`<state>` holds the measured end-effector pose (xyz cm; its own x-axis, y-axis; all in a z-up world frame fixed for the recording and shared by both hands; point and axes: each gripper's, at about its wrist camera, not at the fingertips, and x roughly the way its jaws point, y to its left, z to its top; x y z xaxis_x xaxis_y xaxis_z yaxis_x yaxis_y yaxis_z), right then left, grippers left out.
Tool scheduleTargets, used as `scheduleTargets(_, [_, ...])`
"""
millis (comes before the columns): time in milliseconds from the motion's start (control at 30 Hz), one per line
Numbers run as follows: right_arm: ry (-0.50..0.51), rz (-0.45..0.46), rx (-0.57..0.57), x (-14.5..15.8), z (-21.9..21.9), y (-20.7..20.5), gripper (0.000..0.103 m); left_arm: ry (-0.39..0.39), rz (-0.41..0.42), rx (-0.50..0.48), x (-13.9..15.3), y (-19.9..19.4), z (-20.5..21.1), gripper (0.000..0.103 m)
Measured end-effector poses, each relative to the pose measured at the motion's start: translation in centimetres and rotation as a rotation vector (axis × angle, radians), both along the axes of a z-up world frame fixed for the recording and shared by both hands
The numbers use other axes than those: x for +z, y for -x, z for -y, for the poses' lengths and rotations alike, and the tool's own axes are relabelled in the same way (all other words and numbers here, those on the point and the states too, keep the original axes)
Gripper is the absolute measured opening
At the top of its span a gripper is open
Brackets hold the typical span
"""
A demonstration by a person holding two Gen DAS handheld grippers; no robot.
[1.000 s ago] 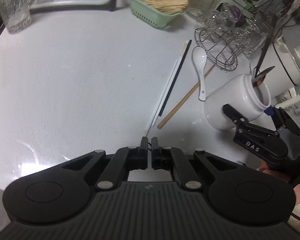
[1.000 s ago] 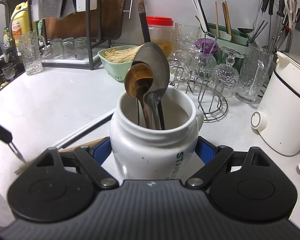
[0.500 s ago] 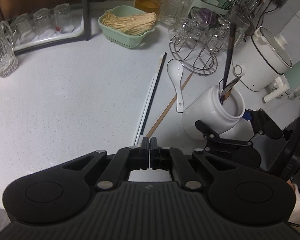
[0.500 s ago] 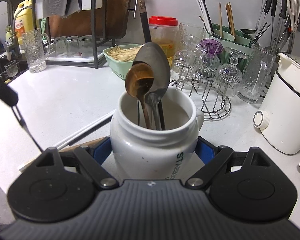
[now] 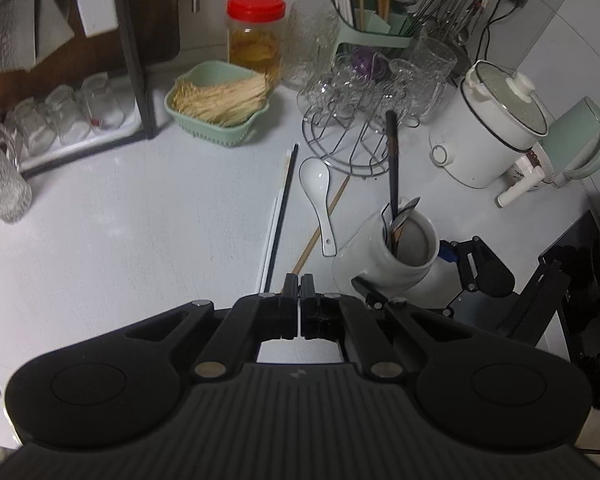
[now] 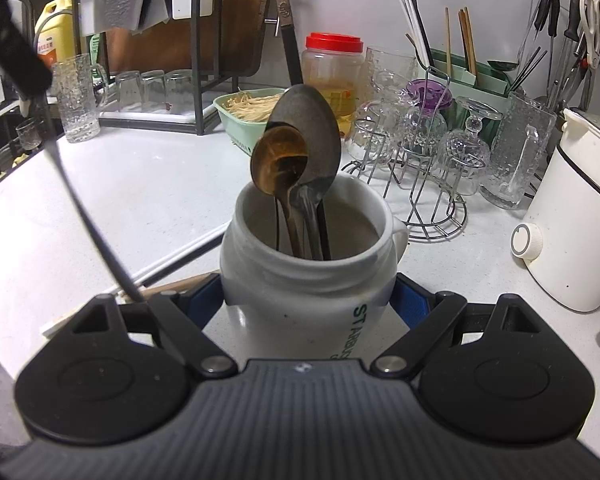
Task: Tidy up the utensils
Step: 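Carry the white chopstick over the mug and lower it in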
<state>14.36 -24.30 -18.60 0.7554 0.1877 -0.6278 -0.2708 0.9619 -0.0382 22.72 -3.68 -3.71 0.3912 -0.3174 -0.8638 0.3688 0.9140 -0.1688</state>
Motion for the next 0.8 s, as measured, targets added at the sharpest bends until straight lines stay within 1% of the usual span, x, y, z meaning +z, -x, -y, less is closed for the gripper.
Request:
scheduleTargets(267, [-0.002, 0.0, -0.004, 0.0, 0.0, 0.0, 0.091, -0.043, 0.048, -0.038, 3.3, -0.5, 0.6, 0.001])
scheduleTargets(600, [-0.002, 0.0, 0.0, 0.1, -0.3, 0.2, 0.091, -0.014, 0.076, -0.076, 6.6, -1.9, 1.6, 0.001])
scheduleTargets(733, [0.001, 0.001, 0.005, 0.1, -0.5, 0.4, 0.091, 0.023, 0.072, -0.079, 7.5, -2.3, 2.2, 0.001])
scheduleTargets(800, [0.0, 0.001, 0.006, 0.1, -0.6, 0.5, 0.091, 0.021, 0.079, -0.091, 7.7, -2.3, 2.7, 0.001])
